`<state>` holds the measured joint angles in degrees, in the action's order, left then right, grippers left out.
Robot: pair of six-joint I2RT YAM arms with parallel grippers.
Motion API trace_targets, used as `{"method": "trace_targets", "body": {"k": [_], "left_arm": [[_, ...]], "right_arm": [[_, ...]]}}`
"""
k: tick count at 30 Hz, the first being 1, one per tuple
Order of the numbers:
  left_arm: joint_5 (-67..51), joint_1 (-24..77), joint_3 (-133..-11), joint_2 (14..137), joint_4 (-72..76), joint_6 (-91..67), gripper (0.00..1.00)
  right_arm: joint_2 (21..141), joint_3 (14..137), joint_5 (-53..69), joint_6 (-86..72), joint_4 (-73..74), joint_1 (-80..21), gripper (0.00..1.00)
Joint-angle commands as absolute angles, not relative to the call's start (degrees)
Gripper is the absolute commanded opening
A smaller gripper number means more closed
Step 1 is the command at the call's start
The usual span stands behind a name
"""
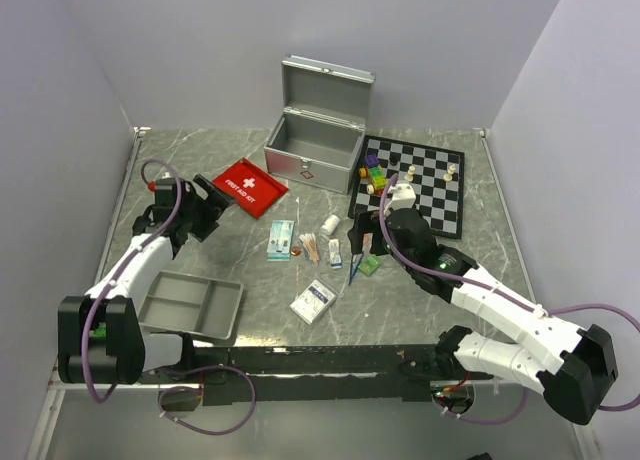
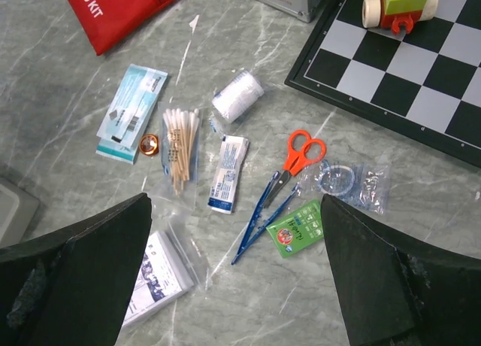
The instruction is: Organize the medicine kit
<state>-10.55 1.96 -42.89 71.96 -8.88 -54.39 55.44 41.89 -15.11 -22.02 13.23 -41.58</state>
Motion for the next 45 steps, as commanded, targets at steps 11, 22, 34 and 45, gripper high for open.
{"method": "trace_targets", "body": {"k": [11,22,34,45], "left_arm": [[-0.80,2.72,-50.01,83.66,-6.25,-60.20,0.84],[-2.02,4.13,-57.48,99.31,-1.68,-61.43,0.44],[-1.85,4.48,-59.94,105.64,2.81,-60.65,0.57],[2.20,7.03,-66.36,110.74,-2.98,-58.18,0.48]], "right_arm": [[54.75,43.07,-14.41,-23.91,12.66,-41.40,1.00],[56.78,44.38,-13.10,-25.31,13.89,-41.40,1.00],[56.77,43.86,-13.54,-24.79,14.06,-41.40,1.00],[56.34,43.59,-14.15,-24.70,14.59,-41.40,1.00]]}}
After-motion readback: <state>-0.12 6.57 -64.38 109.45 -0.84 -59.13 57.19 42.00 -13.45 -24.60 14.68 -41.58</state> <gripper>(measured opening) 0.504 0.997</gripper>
